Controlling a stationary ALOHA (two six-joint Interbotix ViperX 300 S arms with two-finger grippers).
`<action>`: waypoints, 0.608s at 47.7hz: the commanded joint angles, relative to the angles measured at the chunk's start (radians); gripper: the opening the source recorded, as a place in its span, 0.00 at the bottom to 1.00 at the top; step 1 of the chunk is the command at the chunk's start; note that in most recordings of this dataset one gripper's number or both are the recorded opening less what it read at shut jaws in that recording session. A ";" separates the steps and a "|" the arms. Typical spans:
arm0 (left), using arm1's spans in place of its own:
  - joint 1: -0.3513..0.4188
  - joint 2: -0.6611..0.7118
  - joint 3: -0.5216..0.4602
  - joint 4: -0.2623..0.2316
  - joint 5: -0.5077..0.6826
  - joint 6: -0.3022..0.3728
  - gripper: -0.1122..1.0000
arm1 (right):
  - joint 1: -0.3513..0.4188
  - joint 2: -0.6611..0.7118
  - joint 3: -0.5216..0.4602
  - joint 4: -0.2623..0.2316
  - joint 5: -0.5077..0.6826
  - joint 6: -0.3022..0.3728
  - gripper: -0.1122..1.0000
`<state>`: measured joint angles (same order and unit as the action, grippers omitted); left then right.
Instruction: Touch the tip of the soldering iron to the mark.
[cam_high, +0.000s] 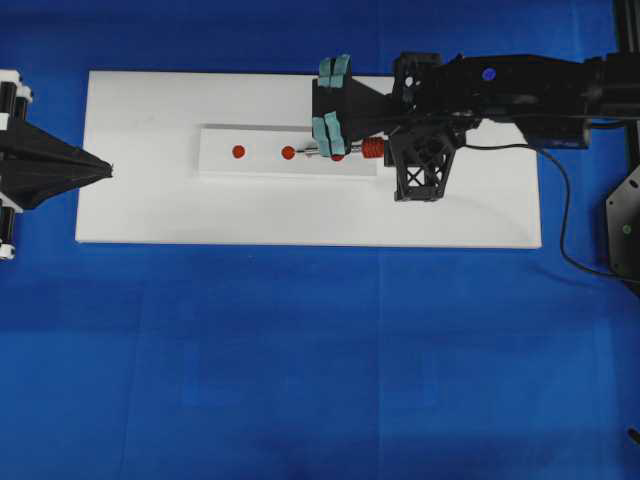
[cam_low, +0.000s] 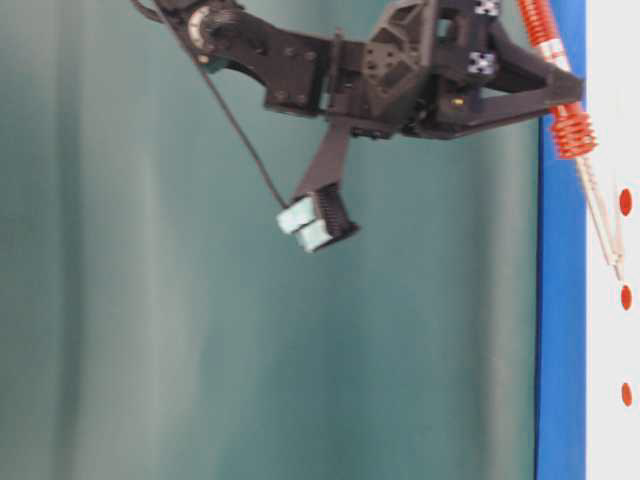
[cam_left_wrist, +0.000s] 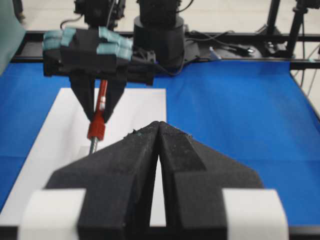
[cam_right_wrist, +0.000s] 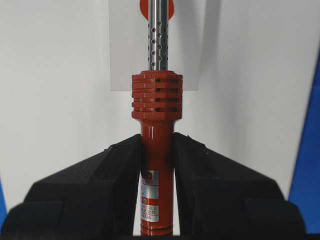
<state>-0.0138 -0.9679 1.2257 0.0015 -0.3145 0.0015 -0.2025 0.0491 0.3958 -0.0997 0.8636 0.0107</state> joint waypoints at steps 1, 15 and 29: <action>-0.002 0.003 -0.012 0.002 -0.009 0.002 0.10 | 0.002 -0.057 -0.043 -0.008 0.028 0.002 0.16; -0.002 0.003 -0.014 0.000 -0.009 -0.002 0.10 | 0.003 -0.141 -0.123 -0.044 0.133 0.002 0.16; 0.000 -0.002 -0.012 0.000 -0.009 -0.005 0.10 | 0.009 -0.169 -0.150 -0.067 0.181 0.002 0.16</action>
<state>-0.0123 -0.9710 1.2257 0.0000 -0.3145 -0.0031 -0.1963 -0.0920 0.2684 -0.1626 1.0431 0.0107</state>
